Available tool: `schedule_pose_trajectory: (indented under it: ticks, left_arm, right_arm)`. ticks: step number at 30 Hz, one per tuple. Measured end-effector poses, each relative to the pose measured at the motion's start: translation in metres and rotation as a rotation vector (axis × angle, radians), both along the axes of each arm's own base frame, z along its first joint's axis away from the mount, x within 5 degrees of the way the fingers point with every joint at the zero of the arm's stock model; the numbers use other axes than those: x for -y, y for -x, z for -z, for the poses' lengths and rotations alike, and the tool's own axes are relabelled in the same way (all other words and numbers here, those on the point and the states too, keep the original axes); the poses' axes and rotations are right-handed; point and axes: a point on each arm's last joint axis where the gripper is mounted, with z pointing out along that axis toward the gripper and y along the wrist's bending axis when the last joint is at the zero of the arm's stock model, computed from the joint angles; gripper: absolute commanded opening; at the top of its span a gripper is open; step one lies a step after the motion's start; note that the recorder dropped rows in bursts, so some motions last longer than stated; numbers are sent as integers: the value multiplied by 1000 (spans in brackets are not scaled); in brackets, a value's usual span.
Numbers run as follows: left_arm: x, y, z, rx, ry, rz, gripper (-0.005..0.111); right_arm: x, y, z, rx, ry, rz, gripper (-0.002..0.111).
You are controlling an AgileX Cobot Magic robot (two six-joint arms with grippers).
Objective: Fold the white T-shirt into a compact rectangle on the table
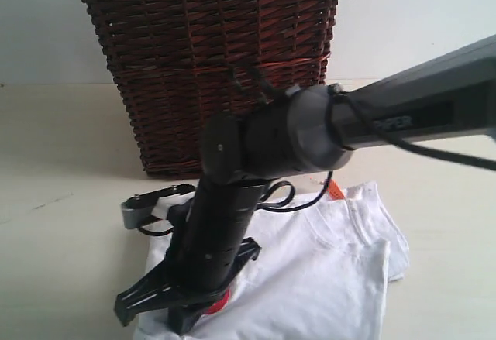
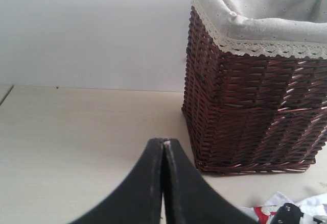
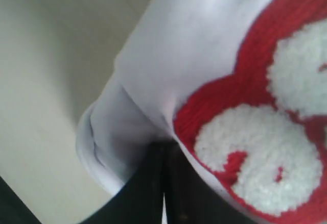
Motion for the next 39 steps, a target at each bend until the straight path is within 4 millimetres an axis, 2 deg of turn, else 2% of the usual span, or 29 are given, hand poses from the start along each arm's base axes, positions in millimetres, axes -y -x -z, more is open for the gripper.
schedule_pose_trajectory:
  ticks: [4, 8, 13, 14, 16, 18, 22, 26, 27, 30, 34, 39]
  left_arm:
    - [0, 1, 0, 4, 0, 0, 0]
    - [0, 4, -1, 15, 1, 0, 0]
    - [-1, 7, -1, 24, 0, -1, 0]
    - [-1, 7, -1, 24, 0, -1, 0]
    - [-1, 7, -1, 24, 4, -2, 0]
    - [-1, 7, -1, 23, 9, -4, 0]
    - [-1, 7, -1, 19, 19, -7, 0]
    - [-1, 7, -1, 14, 25, -9, 0]
    - [-1, 7, -1, 14, 27, -9, 0]
    - [-1, 7, -1, 13, 29, -10, 0]
    - [-1, 7, -1, 15, 29, -10, 0]
    - [-1, 7, -1, 15, 42, -14, 0]
  right_arm:
    - [-24, -7, -1, -4, -25, -43, 0]
    - [-32, -16, -16, 41, -30, -60, 0]
    - [-17, -20, -70, 228, 5, -65, 0]
    - [-10, -21, -81, 260, 11, -52, 0]
    - [11, -27, -89, 273, 25, -2, 0]
    - [39, -38, -85, 254, 50, 72, 0]
    - [117, -54, -63, 193, 118, 268, 0]
    - [177, -49, -56, 184, 147, 420, 0]
    - [197, -42, -48, 168, 168, 468, 0]
    - [210, -32, -31, 138, 192, 501, 0]
    - [207, -31, -5, 70, 174, 525, 0]
    - [196, -31, -2, 21, 64, 536, 0]
